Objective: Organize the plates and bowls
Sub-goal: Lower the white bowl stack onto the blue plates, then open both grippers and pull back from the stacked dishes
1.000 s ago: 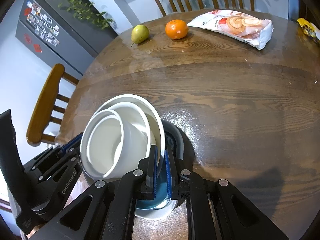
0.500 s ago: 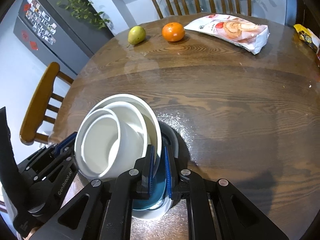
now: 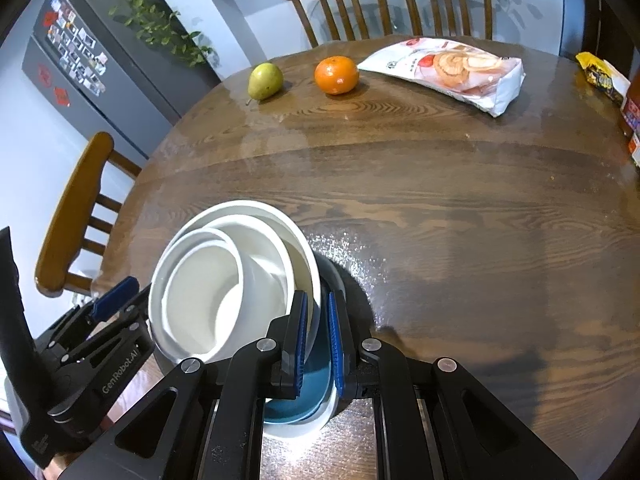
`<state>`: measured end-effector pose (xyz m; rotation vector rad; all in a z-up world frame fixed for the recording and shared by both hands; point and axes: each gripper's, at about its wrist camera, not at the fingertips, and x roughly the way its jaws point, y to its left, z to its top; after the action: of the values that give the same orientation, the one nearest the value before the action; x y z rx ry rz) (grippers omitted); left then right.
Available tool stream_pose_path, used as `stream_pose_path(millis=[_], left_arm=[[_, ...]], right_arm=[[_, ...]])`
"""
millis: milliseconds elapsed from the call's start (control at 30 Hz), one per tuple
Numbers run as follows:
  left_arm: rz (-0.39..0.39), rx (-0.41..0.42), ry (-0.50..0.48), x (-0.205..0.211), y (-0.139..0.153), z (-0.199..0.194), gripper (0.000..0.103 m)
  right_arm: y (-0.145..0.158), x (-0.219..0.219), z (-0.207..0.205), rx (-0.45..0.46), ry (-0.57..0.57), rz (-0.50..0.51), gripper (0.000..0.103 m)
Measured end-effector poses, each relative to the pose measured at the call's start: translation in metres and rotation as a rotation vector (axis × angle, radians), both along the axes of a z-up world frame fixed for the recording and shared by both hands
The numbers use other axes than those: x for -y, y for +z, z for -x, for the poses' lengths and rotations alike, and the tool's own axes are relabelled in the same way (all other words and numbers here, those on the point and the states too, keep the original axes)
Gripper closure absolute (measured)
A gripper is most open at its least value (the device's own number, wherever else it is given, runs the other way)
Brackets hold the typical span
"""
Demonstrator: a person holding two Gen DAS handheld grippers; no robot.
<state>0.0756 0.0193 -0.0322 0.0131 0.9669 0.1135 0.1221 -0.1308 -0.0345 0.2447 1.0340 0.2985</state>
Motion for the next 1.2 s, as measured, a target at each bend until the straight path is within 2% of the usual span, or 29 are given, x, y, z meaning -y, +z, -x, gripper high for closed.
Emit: stream_pose_path(millis=[100,233,333,400,433,500,567,667,767,867,1100,1200], left_arm=[[0.0,0.025,0.008,-0.002,0.005,0.003,0.063],[0.011,0.058,0.013,-0.004,0.015,0.006,0.047],[0.019,0.069,0.011,-0.004,0.02,0.008,0.047],[0.029,0.073,0.008,-0.004,0.023,0.01,0.04],[0.032,0.079,0.008,-0.004,0.025,0.012,0.033],[0.035,0.097,0.004,-0.003,0.031,0.016,0.032],[0.042,0.107,-0.002,-0.003,0.037,0.019,0.032],[0.05,0.118,-0.013,-0.002,0.043,0.025,0.029],[0.054,0.133,-0.024,-0.002,0.05,0.031,0.018],[0.057,0.147,-0.031,-0.002,0.058,0.037,0.014],[0.05,0.168,-0.054,-0.001,0.068,0.052,0.009],[0.054,0.171,-0.059,-0.002,0.071,0.057,0.001]], right_arm=[[0.004,0.001,0.002,0.016,0.003,-0.014,0.092],[0.008,0.002,0.004,0.031,0.007,-0.014,0.092],[0.012,0.001,0.006,0.043,0.016,-0.024,0.09],[0.015,0.0,0.009,0.059,0.024,-0.016,0.088],[0.017,0.0,0.01,0.066,0.031,-0.017,0.086],[0.021,-0.001,0.013,0.079,0.042,-0.016,0.079],[0.026,-0.001,0.017,0.098,0.053,-0.011,0.064],[0.032,-0.001,0.023,0.12,0.069,0.0,0.047],[0.037,-0.001,0.028,0.13,0.095,-0.002,0.042],[0.042,-0.003,0.037,0.146,0.132,0.025,0.03],[0.05,-0.005,0.054,0.204,0.168,0.088,0.023],[0.052,-0.006,0.06,0.211,0.192,0.093,0.012]])
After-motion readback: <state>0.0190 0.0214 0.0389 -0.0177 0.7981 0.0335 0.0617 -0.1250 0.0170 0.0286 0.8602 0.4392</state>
